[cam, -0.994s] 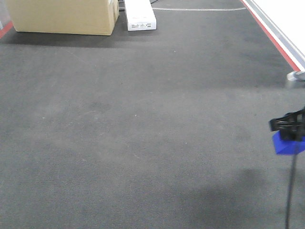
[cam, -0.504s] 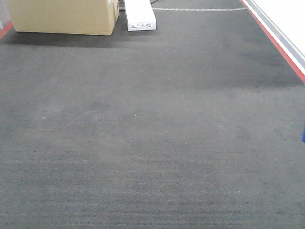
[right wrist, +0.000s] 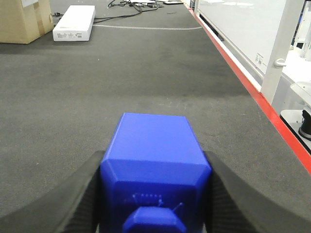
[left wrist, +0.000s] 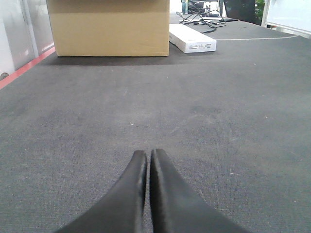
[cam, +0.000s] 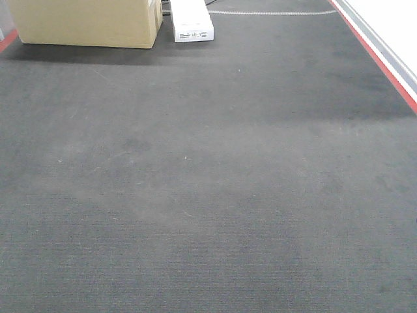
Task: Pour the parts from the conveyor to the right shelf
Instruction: 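Drive the base away from the conveyor holding the block in the right gripper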
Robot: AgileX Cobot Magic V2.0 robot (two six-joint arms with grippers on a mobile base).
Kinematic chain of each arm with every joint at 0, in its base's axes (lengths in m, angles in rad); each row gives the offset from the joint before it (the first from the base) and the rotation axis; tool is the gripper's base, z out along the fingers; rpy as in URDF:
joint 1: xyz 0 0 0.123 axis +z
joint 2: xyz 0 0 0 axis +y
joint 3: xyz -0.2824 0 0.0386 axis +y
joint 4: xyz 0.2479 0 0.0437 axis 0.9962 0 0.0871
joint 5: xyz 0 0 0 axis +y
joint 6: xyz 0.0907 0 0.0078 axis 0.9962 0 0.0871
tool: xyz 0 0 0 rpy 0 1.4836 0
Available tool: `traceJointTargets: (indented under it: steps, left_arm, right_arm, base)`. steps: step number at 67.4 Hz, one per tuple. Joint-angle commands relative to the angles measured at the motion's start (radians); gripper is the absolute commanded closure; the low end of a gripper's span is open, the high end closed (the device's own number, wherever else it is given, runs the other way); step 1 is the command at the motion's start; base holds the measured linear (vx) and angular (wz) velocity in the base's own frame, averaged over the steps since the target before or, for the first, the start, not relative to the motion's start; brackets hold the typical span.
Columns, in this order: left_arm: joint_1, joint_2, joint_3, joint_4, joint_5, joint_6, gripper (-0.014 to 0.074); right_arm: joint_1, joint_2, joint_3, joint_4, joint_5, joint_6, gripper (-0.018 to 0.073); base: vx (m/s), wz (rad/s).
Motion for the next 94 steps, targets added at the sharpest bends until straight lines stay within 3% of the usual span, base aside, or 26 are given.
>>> traceJointTargets:
  steps: [1,57,94]
  left_arm:
    - [-0.005,-0.005,-0.019,-0.001,-0.069,-0.007,0.0603]
    - [-0.005,-0.005,-0.019,-0.001,-0.069,-0.007,0.0603]
    - [-0.005,-0.005,-0.019,-0.001,-0.069,-0.007,0.0603]
  right_arm:
    - [-0.001,0.007,-0.029,0.003,-0.095,-0.012,0.0564]
    - [-0.001,0.007,-0.029,0.003,-0.093,-0.012,0.0564]
    - [-0.001,0.007,-0.029,0.003,-0.095,-0.012,0.0564]
  base:
    - [0.00,0.00]
    - [-0.01,0.00]
    - [-0.36,-0.04]
